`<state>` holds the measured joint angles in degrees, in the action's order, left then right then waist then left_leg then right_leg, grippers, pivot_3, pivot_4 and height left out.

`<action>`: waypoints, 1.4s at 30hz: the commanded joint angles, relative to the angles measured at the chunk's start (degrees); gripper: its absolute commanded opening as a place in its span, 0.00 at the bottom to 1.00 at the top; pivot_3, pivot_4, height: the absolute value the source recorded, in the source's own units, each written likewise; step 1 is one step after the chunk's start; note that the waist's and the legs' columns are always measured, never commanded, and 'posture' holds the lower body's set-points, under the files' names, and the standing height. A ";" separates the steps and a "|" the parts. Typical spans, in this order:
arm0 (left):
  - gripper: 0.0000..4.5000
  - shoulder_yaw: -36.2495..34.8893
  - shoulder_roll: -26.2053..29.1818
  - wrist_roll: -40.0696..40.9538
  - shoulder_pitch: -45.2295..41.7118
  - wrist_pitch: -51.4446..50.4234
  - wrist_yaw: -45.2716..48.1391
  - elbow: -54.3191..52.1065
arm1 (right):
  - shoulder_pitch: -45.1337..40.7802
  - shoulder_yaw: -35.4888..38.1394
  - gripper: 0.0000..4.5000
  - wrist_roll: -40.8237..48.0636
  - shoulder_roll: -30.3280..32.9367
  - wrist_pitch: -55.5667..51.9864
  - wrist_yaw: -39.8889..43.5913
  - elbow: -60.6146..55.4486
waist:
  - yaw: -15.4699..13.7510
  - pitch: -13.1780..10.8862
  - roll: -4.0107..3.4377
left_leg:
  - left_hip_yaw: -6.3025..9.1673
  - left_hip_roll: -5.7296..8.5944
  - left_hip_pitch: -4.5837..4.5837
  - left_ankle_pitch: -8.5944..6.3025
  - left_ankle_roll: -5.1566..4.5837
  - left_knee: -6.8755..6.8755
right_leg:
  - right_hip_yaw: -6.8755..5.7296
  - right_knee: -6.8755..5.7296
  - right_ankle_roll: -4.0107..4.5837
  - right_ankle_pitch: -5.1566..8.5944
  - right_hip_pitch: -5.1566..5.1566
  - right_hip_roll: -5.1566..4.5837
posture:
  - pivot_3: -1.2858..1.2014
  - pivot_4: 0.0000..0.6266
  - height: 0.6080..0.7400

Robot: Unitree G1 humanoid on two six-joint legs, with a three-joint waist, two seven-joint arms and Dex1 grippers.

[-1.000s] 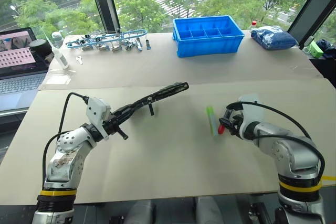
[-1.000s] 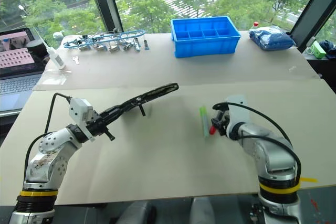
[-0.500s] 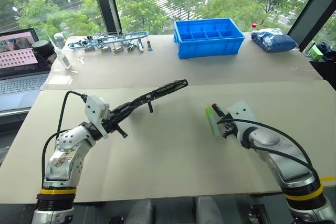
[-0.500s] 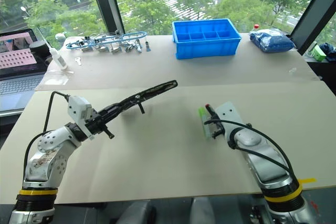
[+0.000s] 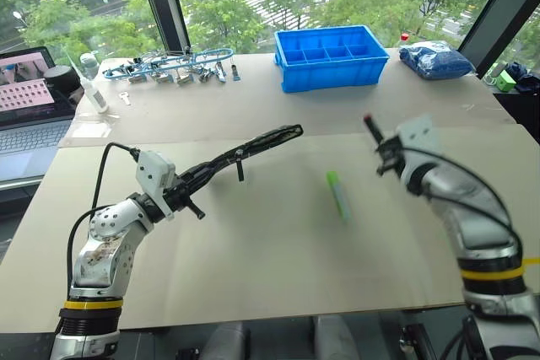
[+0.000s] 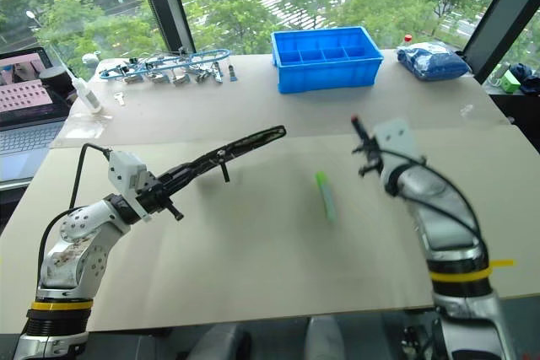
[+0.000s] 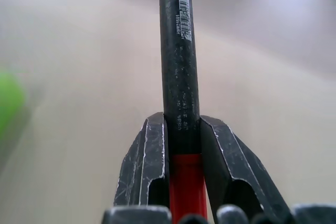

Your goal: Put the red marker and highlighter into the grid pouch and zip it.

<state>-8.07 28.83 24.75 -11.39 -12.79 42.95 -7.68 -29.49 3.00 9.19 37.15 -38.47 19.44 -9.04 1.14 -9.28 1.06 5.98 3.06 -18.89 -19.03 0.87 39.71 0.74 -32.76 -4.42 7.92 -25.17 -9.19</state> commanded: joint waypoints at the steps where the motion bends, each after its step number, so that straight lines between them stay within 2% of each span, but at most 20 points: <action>1: 0.00 -0.80 0.44 0.49 -1.18 0.49 0.51 0.15 | -0.74 -2.64 0.11 -3.79 5.46 20.55 9.72 -1.63 | -0.01 0.00 0.00 | 0.00 -0.02 0.00 0.00 0.00 -0.02 | -0.01 -0.01 0.00 0.00 0.01 0.01 | 0.52 0.24 1.00; 5: 0.00 0.10 0.40 0.28 -1.39 0.33 1.35 0.47 | 2.27 -8.31 0.11 -8.30 11.82 41.07 20.61 -2.65 | 0.05 -0.01 0.02 | -0.03 0.04 -0.09 0.01 0.03 0.01 | -0.02 0.14 -0.08 0.01 0.04 -0.04 | 0.52 0.24 1.00; 7: 0.00 0.35 0.36 0.33 -1.35 0.20 1.57 0.33 | 3.36 -8.59 0.11 -7.83 12.93 44.50 23.53 -3.12 | 0.05 -0.01 0.03 | -0.04 0.05 -0.13 0.03 0.09 0.02 | -0.02 0.19 -0.13 0.01 0.04 -0.06 | 0.52 0.24 1.00; 12: 0.00 1.29 0.66 0.22 -1.06 -0.59 2.45 -0.06 | 2.68 -11.49 0.11 -14.58 13.58 52.85 25.00 -1.18 | -0.11 -0.02 0.04 | -0.05 0.06 -0.20 0.08 0.18 0.05 | -0.01 0.25 -0.17 -0.03 0.02 -0.08 | 0.52 0.24 1.00; 15: 0.00 2.42 1.17 -0.48 -0.84 -0.75 3.28 -0.28 | -0.24 -13.28 0.11 -19.50 11.17 54.19 23.10 1.30 | 0.15 -0.02 0.04 | -0.06 0.05 -0.18 0.08 0.18 0.05 | 0.00 0.22 -0.16 -0.04 0.01 -0.07 | 0.52 0.24 1.00; 20: 0.00 3.26 1.58 -1.14 -0.81 -0.63 3.62 -0.38 | -2.68 -14.02 0.11 -22.09 8.66 54.64 23.13 2.93 | -0.08 -0.03 0.05 | -0.05 0.06 -0.20 0.11 0.23 0.04 | 0.00 0.22 -0.15 -0.04 -0.01 -0.07 | 0.52 0.24 1.00; 33: 0.00 1.88 1.12 0.60 -1.51 -2.19 2.63 -1.08 | -5.60 -13.72 0.11 -26.05 9.81 58.90 23.56 6.48 | -0.20 -0.03 0.04 | -0.06 0.06 -0.22 0.12 0.24 0.04 | -0.01 0.27 -0.15 -0.05 -0.02 -0.08 | 0.52 0.24 1.00; 42: 0.00 2.17 1.10 0.79 -2.26 -2.50 2.72 -0.89 | -5.40 -15.58 0.11 -35.07 8.95 56.49 20.93 8.49 | -0.15 -0.03 0.05 | -0.06 0.07 -0.23 0.12 0.24 0.04 | -0.01 0.26 -0.15 -0.05 -0.02 -0.08 | 0.52 0.24 1.00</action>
<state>-5.13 29.75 24.79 -12.65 -15.29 45.66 -6.55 -33.61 -12.99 -24.59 46.38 18.83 41.43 0.21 0.99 -9.31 1.10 5.92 3.12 -19.12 -18.91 1.11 39.75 0.74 -32.49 -4.56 7.87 -25.19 -9.26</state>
